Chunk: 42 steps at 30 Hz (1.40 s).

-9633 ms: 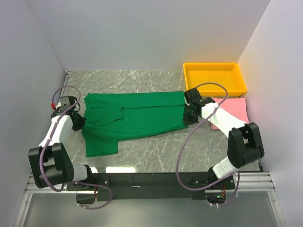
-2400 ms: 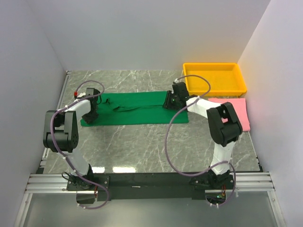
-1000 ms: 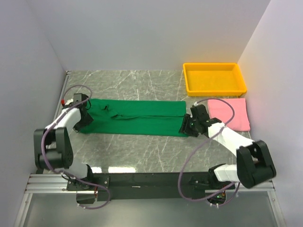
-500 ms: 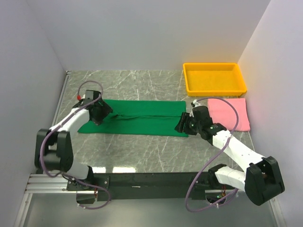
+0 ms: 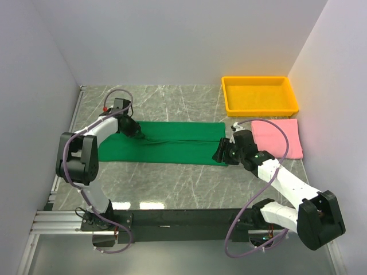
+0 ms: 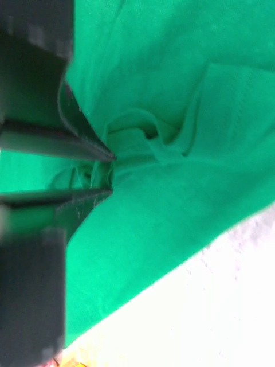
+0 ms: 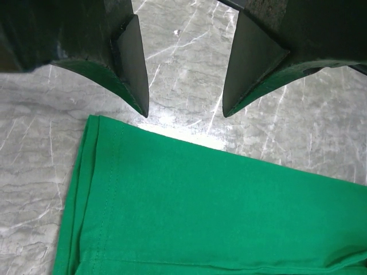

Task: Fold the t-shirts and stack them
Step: Fold the tshirt

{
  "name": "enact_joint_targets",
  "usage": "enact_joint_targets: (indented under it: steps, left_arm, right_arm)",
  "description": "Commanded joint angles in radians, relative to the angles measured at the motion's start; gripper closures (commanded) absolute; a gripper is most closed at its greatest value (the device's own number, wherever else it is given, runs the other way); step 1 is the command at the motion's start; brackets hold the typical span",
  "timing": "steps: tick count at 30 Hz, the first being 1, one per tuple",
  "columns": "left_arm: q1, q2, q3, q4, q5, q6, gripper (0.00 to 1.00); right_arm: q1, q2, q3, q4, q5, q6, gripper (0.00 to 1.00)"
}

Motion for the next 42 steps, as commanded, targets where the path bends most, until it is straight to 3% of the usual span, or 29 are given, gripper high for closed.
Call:
enact_joint_targets:
  steps: [1,7,21,31,32,33,36,38,42]
  left_arm:
    - [-0.008,0.014,0.068,0.013,-0.011,-0.005,0.72]
    - [-0.009,0.067,0.108,0.002,-0.005,0.024,0.99]
    - [-0.02,0.037,0.149,0.043,-0.019,0.127,0.99]
    - [-0.063,0.055,0.223,0.017,-0.065,0.245,0.99]
    - [-0.063,0.054,0.235,-0.009,-0.089,0.251,0.95]
    - [-0.066,0.046,0.237,-0.033,-0.102,0.251,0.77]
    - [-0.08,-0.012,0.186,-0.05,-0.163,0.248,0.43]
    - [-0.104,-0.04,0.174,-0.072,-0.192,0.282,0.38]
    - [-0.155,-0.009,0.238,-0.18,-0.307,0.354,0.43]
  right_arm:
    - [0.006,-0.011,0.001,0.036,0.011,-0.019,0.39]
    - [0.006,-0.001,0.0,0.04,0.011,-0.017,0.39]
    - [0.006,-0.002,-0.01,0.058,-0.013,-0.025,0.4]
    - [0.051,0.102,0.058,0.134,-0.088,-0.06,0.41]
    - [0.055,0.111,0.064,0.132,-0.087,-0.062,0.41]
    - [0.061,0.124,0.067,0.132,-0.085,-0.066,0.41]
    - [0.08,0.137,0.064,0.138,-0.079,-0.065,0.41]
    - [0.087,0.147,0.059,0.151,-0.084,-0.06,0.41]
    - [0.104,0.168,0.055,0.152,-0.079,-0.065,0.41]
